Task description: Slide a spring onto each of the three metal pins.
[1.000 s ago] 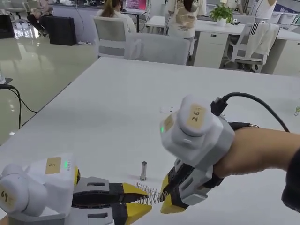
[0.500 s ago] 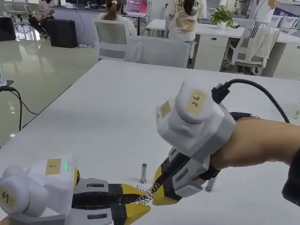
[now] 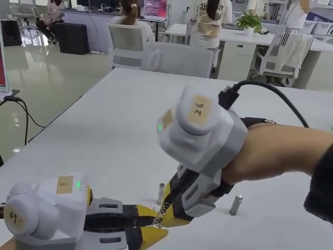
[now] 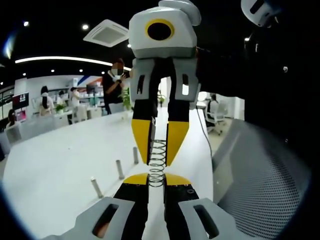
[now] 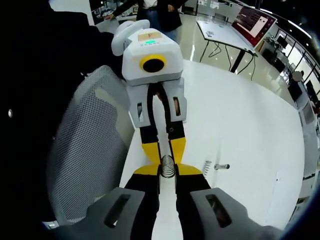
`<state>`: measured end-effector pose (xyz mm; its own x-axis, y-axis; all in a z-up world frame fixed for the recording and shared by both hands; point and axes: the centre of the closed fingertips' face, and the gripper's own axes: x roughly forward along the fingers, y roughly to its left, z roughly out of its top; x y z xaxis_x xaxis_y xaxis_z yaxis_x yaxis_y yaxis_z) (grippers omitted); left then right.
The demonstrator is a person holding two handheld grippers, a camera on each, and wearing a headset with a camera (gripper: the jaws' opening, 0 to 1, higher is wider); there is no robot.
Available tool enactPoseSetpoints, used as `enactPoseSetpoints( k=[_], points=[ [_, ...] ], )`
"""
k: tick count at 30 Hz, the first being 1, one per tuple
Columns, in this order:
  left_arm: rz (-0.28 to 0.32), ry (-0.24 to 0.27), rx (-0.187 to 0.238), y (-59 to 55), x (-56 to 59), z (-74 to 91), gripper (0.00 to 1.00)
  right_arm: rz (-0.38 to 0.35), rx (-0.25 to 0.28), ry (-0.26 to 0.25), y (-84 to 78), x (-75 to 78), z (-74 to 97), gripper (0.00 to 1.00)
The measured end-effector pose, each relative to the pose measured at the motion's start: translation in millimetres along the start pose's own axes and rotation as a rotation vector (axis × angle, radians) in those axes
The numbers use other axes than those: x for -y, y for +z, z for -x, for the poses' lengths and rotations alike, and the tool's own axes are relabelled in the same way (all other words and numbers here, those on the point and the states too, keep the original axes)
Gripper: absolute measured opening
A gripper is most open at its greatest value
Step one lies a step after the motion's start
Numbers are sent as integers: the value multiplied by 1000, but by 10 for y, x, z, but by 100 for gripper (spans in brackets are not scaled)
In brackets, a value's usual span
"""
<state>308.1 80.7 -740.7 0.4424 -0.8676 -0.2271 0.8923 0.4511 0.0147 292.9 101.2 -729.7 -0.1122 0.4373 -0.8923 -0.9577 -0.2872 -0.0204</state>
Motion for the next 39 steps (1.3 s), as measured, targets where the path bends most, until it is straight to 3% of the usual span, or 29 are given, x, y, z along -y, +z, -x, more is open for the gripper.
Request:
enactPoseSetpoints(
  k=[10,22,39],
  points=[
    [7,5,-2,-12,0,-1,3,5,-29,3,8,4,-18,8],
    [35,24,8,-29,-72,-19,5,-11,-28,2,-16,78,-37,8],
    [78,151,25,-94,-348,177,26,-98,-28,-81,-307,369,271,8]
  ],
)
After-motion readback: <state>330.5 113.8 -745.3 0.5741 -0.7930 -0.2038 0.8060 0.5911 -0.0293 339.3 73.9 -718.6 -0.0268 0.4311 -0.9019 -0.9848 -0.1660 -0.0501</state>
